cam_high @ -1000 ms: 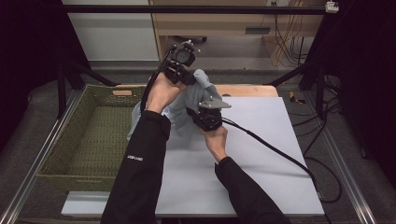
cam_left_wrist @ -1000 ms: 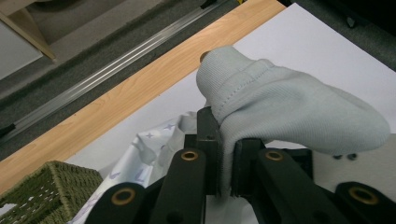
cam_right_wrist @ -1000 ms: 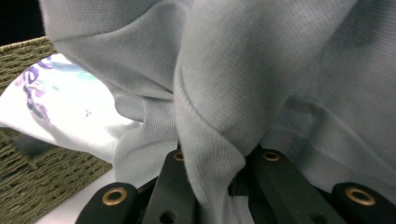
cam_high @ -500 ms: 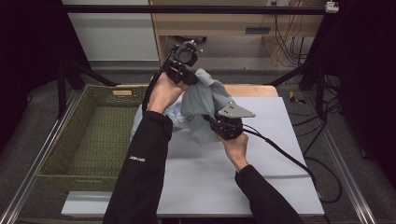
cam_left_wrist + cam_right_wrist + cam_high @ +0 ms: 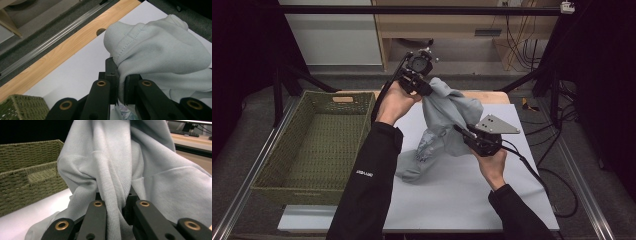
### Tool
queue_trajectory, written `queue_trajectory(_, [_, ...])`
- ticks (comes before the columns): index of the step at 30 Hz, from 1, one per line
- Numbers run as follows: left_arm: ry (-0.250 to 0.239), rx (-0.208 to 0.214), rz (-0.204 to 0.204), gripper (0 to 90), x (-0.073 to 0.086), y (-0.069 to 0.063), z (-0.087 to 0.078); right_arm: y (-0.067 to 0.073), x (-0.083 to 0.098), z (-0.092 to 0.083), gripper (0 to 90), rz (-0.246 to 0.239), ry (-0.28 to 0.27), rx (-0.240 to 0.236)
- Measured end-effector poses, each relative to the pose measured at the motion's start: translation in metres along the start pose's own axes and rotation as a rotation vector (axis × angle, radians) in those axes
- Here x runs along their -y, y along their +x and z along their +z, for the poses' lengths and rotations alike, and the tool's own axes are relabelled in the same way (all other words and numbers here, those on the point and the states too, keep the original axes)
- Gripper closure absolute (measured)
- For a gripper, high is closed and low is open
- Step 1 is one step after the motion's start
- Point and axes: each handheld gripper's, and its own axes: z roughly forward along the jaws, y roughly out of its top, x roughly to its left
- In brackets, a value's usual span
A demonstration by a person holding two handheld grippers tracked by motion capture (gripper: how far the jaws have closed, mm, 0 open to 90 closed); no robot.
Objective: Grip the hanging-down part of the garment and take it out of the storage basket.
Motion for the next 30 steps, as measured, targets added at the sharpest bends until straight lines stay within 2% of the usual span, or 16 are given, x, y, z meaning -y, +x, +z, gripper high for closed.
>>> queue_trajectory(3, [0.001,0.011,0.006,83.8,-0.001,-0.004,0.002,0.002,0.006,-0.001,82.4,-0.004,0.014,-0.009])
queue_trajectory(5, [0.005,0.011,0.018,83.8,-0.001,-0.006,0.003,0.004,0.011,-0.001,76.0,-0.009,0.009,-0.017])
queue_trajectory(6, [0.005,0.011,0.018,83.8,-0.001,-0.006,0.003,0.004,0.011,-0.001,76.0,-0.009,0.009,-0.017])
queue_trajectory(7, [0.0,0.015,0.017,83.8,-0.001,-0.007,0.004,0.006,0.016,-0.001,65.9,0.004,-0.001,-0.025])
queue_trajectory(8, [0.0,0.015,0.017,83.8,-0.001,-0.007,0.004,0.006,0.016,-0.001,65.9,0.004,-0.001,-0.025])
queue_trajectory(9, [-0.002,0.014,0.016,83.7,-0.001,-0.008,0.004,0.007,0.02,-0.003,51.9,0.008,-0.021,-0.04])
queue_trajectory(11, [0.005,0.019,0.024,83.7,-0.001,-0.009,0.005,0.008,0.023,-0.008,33.2,0.017,-0.073,-0.031])
queue_trajectory(15, [0.006,0.023,0.034,83.7,0.0,-0.013,0.011,0.006,0.024,-0.02,13.6,0.047,-0.098,0.0])
queue_trajectory(16, [0.006,0.023,0.034,83.7,0.0,-0.013,0.011,0.006,0.024,-0.02,13.6,0.047,-0.098,0.0])
queue_trajectory(20, [0.017,0.035,0.042,83.7,0.008,-0.013,0.02,0.0,0.031,-0.031,4.5,0.096,-0.105,0.036])
queue_trajectory(24, [0.017,0.048,0.032,83.7,0.014,-0.012,0.023,-0.004,0.037,-0.036,2.9,0.097,-0.098,0.032])
queue_trajectory(25, [0.011,0.05,0.029,83.7,0.016,-0.012,0.024,-0.003,0.039,-0.038,2.2,0.119,-0.095,0.028])
queue_trajectory(26, [0.006,0.053,0.026,83.7,0.018,-0.011,0.025,-0.005,0.042,-0.04,2.1,0.097,-0.096,0.037])
queue_trajectory(27, [-0.007,0.064,0.019,83.6,0.022,-0.012,0.027,-0.005,0.046,-0.044,1.7,0.118,-0.094,0.029])
queue_trajectory(29, [-0.012,0.069,0.018,83.6,0.024,-0.012,0.027,-0.007,0.048,-0.045,1.5,0.107,-0.093,0.038])
queue_trajectory(30, [-0.012,0.078,0.032,83.6,0.029,-0.012,0.029,-0.007,0.051,-0.047,0.8,0.109,-0.093,0.035])
